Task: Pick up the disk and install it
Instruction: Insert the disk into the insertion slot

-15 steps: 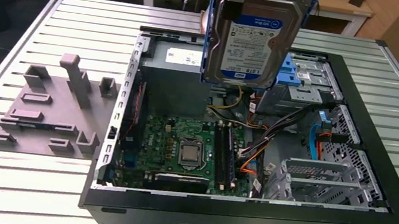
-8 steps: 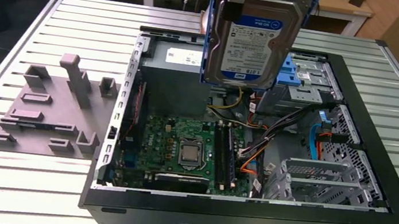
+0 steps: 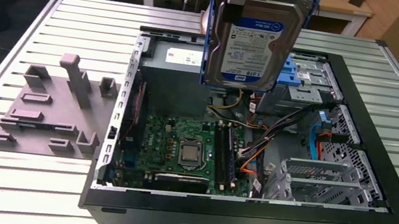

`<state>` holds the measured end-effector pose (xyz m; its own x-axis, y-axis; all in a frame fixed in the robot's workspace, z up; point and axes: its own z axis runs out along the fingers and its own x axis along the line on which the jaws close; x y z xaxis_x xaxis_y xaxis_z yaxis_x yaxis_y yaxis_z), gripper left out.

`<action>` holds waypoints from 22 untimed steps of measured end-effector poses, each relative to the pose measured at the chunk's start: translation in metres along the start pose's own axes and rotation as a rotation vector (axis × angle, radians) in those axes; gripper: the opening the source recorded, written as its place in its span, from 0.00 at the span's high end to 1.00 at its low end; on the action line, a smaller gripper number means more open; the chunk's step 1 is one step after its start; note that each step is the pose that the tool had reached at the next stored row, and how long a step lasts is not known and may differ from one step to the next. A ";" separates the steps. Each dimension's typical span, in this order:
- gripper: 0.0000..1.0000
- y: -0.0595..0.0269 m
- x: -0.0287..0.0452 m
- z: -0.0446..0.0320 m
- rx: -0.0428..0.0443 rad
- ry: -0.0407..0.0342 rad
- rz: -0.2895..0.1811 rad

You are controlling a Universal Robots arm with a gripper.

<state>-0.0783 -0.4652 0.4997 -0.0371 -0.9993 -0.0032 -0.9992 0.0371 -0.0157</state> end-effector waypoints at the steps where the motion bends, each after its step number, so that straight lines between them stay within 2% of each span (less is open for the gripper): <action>1: 0.64 0.0000 0.0004 0.0000 0.0000 0.0000 0.000; 22: 0.64 -0.0023 0.0036 0.0000 0.0000 0.0001 0.000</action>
<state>-0.0762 -0.4690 0.4997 -0.0370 -0.9993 -0.0030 -0.9992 0.0370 -0.0156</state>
